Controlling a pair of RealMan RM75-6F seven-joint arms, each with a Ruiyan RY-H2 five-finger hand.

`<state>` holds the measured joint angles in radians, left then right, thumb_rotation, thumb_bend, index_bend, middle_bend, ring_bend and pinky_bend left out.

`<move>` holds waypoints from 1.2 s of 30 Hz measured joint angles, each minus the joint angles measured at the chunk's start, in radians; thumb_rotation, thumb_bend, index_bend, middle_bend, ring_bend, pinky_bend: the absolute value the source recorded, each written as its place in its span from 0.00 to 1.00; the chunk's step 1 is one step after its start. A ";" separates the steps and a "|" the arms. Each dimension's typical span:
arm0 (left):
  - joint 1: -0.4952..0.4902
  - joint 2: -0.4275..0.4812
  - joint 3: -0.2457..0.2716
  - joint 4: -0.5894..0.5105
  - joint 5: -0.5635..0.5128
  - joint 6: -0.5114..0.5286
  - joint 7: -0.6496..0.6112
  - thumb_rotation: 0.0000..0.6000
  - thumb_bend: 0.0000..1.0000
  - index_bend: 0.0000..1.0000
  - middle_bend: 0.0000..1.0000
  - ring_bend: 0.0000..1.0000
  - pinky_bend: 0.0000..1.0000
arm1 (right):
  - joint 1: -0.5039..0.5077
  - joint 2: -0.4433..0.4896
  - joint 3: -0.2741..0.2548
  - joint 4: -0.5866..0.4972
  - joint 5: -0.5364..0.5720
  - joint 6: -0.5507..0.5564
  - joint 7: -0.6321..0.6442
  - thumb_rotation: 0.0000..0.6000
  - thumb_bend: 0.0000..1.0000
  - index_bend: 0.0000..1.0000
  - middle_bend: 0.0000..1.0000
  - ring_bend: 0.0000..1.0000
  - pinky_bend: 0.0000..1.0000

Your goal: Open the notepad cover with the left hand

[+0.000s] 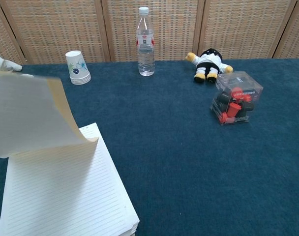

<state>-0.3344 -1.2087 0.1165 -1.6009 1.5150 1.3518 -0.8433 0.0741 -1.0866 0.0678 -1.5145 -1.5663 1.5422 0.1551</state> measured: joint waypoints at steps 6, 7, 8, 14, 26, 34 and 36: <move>-0.042 0.015 -0.154 -0.044 -0.257 -0.137 -0.094 1.00 0.62 0.80 0.47 0.37 0.39 | 0.001 -0.002 -0.003 0.000 -0.002 -0.004 -0.004 1.00 0.00 0.00 0.00 0.00 0.00; -0.052 0.015 -0.178 -0.043 -0.296 -0.162 -0.098 1.00 0.62 0.80 0.47 0.37 0.38 | 0.001 -0.002 -0.003 -0.001 -0.002 -0.003 -0.004 1.00 0.00 0.00 0.00 0.00 0.00; -0.062 0.014 -0.201 -0.040 -0.333 -0.185 -0.097 1.00 0.62 0.79 0.46 0.37 0.38 | 0.001 -0.002 -0.002 -0.001 -0.001 -0.002 -0.004 1.00 0.00 0.00 0.00 0.00 0.00; -0.128 -0.006 -0.313 0.021 -0.564 -0.336 -0.039 1.00 0.62 0.75 0.40 0.35 0.36 | 0.004 -0.002 -0.001 0.002 0.008 -0.014 0.000 1.00 0.00 0.00 0.00 0.00 0.00; -0.185 -0.068 -0.436 0.226 -0.684 -0.555 0.003 1.00 0.11 0.00 0.00 0.00 0.00 | 0.009 -0.008 -0.001 0.007 0.015 -0.026 -0.007 1.00 0.00 0.00 0.00 0.00 0.00; -0.130 -0.082 -0.467 0.263 -0.581 -0.476 -0.047 1.00 0.01 0.00 0.00 0.00 0.00 | 0.009 -0.008 -0.003 0.006 0.012 -0.025 -0.009 1.00 0.00 0.00 0.00 0.00 0.00; -0.106 -0.073 -0.473 0.259 -0.548 -0.433 -0.058 1.00 0.01 0.00 0.00 0.00 0.00 | 0.008 -0.007 -0.004 0.004 0.010 -0.022 -0.009 1.00 0.00 0.00 0.00 0.00 0.00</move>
<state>-0.4402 -1.2815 -0.3567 -1.3420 0.9673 0.9187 -0.9014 0.0821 -1.0937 0.0641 -1.5100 -1.5562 1.5201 0.1462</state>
